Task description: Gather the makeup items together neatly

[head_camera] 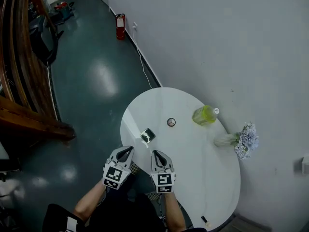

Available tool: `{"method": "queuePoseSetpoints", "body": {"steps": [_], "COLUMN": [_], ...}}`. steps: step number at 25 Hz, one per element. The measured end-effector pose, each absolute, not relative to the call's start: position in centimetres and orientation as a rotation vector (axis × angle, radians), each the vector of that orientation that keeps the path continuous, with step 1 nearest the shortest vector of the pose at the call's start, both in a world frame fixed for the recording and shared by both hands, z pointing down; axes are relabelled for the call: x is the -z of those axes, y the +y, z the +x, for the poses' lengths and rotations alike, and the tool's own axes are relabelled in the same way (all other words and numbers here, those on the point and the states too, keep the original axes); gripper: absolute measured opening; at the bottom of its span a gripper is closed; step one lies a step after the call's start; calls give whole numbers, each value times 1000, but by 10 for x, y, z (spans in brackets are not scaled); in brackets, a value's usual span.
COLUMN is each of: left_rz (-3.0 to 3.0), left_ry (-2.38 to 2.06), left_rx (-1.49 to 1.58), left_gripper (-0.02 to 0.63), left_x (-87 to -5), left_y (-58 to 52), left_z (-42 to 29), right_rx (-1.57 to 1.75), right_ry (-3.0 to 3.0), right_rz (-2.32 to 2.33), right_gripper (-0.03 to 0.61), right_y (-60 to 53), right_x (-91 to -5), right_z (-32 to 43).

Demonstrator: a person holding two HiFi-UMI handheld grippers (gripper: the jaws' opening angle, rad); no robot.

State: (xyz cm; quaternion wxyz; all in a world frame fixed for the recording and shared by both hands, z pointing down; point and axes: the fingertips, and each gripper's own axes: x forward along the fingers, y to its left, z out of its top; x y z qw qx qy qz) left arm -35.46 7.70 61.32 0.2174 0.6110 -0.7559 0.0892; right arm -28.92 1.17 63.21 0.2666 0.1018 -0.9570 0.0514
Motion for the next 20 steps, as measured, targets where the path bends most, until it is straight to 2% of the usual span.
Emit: {"method": "queuePoseSetpoints", "body": {"steps": [12,13,14,17,20], "left_rz": [1626,1623,1620,1609,1595], "left_ry": [-2054,-2055,-2056,-2060,-2062], "left_rx": [-246,-244,-241,-230,-226], "left_gripper": [17,17,17,17,17], "left_x": [-646,-646,-646,-647,-651], "left_y": [73,72,71,67,66], "left_z": [-384,-386,-388,-394,-398], "right_rx": [-82,-81,-86,-69,-66], "right_ry": [-2519,-2508,-2494,-2458,-2429], "right_rz": [134,107,79,46,21], "right_gripper": [38,69,152,240,281], "right_y": [-3,-3,-2,-6,-10], "right_x": [-678,-681,-685,-698,-712], "right_z": [-332,-335,-338,-346,-353]}}
